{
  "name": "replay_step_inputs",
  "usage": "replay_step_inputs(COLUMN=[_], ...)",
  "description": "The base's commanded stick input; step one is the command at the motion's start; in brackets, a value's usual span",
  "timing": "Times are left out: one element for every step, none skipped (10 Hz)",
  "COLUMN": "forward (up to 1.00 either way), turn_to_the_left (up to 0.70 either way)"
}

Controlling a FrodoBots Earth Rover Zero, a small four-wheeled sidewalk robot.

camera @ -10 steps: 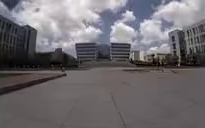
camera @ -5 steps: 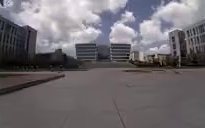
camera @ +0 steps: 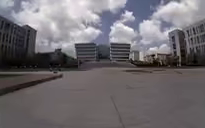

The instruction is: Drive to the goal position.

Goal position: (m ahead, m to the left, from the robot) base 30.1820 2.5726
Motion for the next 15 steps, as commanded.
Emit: replay_step_inputs(forward=[0.7,0.7,0.7,0.7,0.7,0.7,0.7,0.7,0.7,0.7,0.7,0.7,0.7,0.7,0.7], turn_to_the_left=[0.0,0.0,0.0,0.0,0.0,0.0,0.0,0.0,0.0,0.0,0.0,0.0,0.0,0.0,0.0])
